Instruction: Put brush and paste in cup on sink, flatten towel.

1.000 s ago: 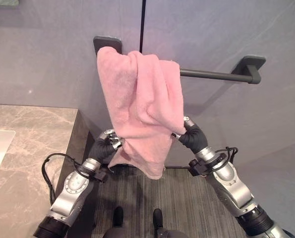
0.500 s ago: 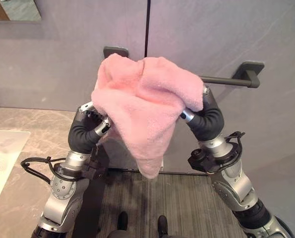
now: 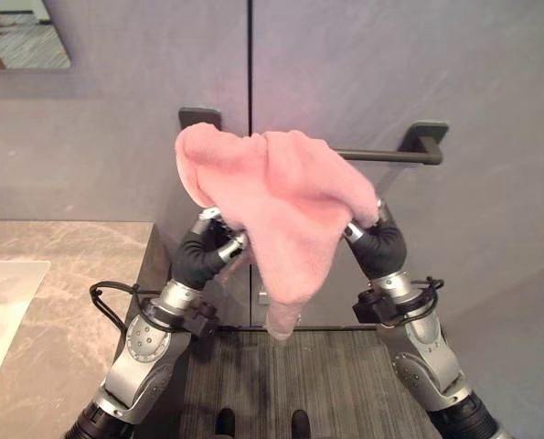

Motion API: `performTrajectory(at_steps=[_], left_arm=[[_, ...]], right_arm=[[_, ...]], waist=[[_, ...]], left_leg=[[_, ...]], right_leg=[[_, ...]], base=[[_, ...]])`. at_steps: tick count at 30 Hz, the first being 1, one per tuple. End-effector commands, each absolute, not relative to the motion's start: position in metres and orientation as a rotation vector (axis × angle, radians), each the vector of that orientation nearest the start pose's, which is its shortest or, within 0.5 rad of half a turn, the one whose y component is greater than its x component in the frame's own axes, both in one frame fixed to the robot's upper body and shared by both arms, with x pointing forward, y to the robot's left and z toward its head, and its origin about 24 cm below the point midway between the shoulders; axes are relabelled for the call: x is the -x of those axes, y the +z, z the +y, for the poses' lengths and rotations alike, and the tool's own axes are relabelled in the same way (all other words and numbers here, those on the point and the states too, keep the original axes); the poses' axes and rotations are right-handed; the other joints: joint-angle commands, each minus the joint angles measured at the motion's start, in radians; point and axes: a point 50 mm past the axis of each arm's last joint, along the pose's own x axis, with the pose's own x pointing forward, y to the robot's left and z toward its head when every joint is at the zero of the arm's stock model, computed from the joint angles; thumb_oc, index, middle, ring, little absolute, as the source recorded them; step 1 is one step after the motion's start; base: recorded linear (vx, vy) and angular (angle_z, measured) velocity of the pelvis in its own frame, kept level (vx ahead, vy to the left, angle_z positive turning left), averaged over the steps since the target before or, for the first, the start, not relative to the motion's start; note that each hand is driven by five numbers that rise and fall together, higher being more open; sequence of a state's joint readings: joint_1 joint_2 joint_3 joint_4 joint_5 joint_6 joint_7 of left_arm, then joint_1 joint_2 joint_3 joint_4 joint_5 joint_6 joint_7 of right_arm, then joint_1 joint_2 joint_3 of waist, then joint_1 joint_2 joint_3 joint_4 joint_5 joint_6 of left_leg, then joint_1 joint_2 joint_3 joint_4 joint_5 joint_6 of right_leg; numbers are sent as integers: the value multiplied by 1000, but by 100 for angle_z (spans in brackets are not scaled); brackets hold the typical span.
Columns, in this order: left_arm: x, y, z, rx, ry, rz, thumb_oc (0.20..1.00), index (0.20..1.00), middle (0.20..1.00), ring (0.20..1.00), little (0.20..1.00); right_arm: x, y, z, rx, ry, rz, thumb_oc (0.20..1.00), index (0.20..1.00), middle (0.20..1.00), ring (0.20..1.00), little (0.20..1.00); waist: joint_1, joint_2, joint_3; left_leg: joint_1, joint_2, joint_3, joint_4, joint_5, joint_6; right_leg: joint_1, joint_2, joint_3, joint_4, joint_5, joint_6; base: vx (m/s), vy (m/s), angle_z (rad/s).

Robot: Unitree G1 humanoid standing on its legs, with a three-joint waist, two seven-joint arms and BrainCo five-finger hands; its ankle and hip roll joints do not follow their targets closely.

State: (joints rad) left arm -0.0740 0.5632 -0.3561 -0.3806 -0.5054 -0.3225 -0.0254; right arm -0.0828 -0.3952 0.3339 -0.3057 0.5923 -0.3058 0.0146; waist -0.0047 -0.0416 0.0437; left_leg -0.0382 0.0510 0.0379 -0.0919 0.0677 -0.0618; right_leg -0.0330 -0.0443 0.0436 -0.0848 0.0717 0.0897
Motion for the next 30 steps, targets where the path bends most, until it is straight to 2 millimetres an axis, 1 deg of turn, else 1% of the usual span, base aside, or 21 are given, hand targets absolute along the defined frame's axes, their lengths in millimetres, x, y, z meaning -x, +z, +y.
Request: performTrajectory(at_steps=[1,3,5,6,7,8,9,11,12,13,15,16,18,20,22,26,27,30], left_arm=[[-226,151,128,8,-564,-573,200,200,200,200,200],[-227,145,130,-5,-550,-545,200,200,200,200,200],[-228,143,133,-19,-536,-536,200,200,200,200,200],[-227,149,135,-45,-525,-570,200,200,200,200,200],[-227,149,135,-46,-524,-569,200,200,200,200,200],[-223,159,136,-52,-526,-621,200,200,200,200,200],[-219,167,141,-8,-502,-651,200,200,200,200,200],[-223,158,144,16,-468,-604,200,200,200,200,200],[-225,157,146,-31,-443,-609,200,200,200,200,200],[-224,161,147,-71,-442,-632,200,200,200,200,200],[-221,161,151,-39,-434,-628,200,200,200,200,200],[-218,167,152,-38,-432,-655,200,200,200,200,200],[-218,165,152,-28,-432,-646,200,200,200,200,200],[-222,154,154,-18,-402,-596,200,200,200,200,200],[-222,150,157,-24,-385,-574,200,200,200,200,200],[-222,149,158,-20,-384,-567,200,200,200,200,200],[-221,153,155,-2,-393,-590,200,200,200,200,200],[-222,156,150,0,-408,-609,200,200,200,200,200]], right_arm=[[-228,164,-124,-307,467,-629,200,200,200,200,200],[-229,163,-122,-300,477,-616,200,200,200,200,200],[-229,162,-121,-294,486,-610,200,200,200,200,200],[-229,163,-120,-303,491,-616,200,200,200,200,200],[-229,163,-120,-303,491,-616,200,200,200,200,200],[-228,168,-120,-310,497,-637,200,200,200,200,200],[-222,178,-120,-309,525,-694,200,200,200,200,200],[-223,180,-119,-310,520,-702,200,200,200,200,200],[-226,180,-118,-312,512,-702,200,200,200,200,200],[-226,182,-117,-300,503,-710,200,200,200,200,200],[-225,185,-115,-302,524,-721,200,200,200,200,200],[-221,191,-117,-282,526,-762,200,200,200,200,200],[-221,192,-118,-274,525,-766,200,200,200,200,200],[-225,184,-119,-272,500,-725,200,200,200,200,200],[-225,181,-118,-296,508,-699,200,200,200,200,200],[-225,179,-118,-294,515,-688,200,200,200,200,200],[-224,181,-118,-304,510,-704,200,200,200,200,200],[-224,182,-120,-313,490,-720,200,200,200,200,200]], waist=[[7,-16,-67],[7,-10,-70],[7,-4,-70],[10,-2,-69],[9,-2,-69],[10,-1,-69],[11,0,-71],[12,1,-75],[15,1,-77],[18,1,-78],[20,-1,-78],[21,-3,-78],[21,-5,-78],[21,-7,-77],[23,-8,-76],[25,-10,-75],[25,-11,-72],[22,-9,-71]], left_leg=[[46,-22,37,5,-50,8],[56,-22,41,5,-52,8],[61,-21,45,5,-52,8],[60,-20,45,5,-50,8],[60,-20,45,5,-50,8],[60,-20,45,5,-49,8],[62,-19,46,5,-49,7],[65,-18,48,5,-51,7],[65,-17,47,5,-50,6],[63,-16,46,5,-49,6],[63,-17,45,5,-48,7],[63,-18,44,5,-49,7],[64,-18,44,5,-50,7],[68,-17,44,5,-51,7],[69,-17,43,5,-52,7],[71,-18,43,5,-54,7],[72,-18,42,5,-55,7],[73,-17,42,5,-56,7]], right_leg=[[-19,-33,-33,20,40,51],[-13,-31,-29,17,38,50],[-11,-29,-25,15,37,51],[-9,-29,-23,14,35,50],[-9,-29,-23,14,35,50],[-9,-28,-21,14,35,50],[-10,-27,-20,13,36,51],[-8,-27,-19,13,36,50],[-7,-26,-19,13,35,49],[-7,-25,-19,13,34,48],[-10,-26,-20,14,35,48],[-9,-24,-21,14,33,47],[-8,-25,-22,15,33,47],[-5,-26,-24,16,32,46],[-3,-25,-26,16,31,45],[-1,-25,-26,14,31,45],[0,-26,-25,14,30,45],[-2,-26,-25,15,29,46]], base=[[24,12,-8],[5,7,-5],[0,0,0],[0,0,0],[0,0,0],[0,0,0],[0,0,0],[7,-2,-2],[10,-5,-5],[8,-2,-3],[0,0,0],[0,0,0],[0,0,0],[0,0,0],[0,0,0],[0,0,0],[0,0,0],[0,0,0]])
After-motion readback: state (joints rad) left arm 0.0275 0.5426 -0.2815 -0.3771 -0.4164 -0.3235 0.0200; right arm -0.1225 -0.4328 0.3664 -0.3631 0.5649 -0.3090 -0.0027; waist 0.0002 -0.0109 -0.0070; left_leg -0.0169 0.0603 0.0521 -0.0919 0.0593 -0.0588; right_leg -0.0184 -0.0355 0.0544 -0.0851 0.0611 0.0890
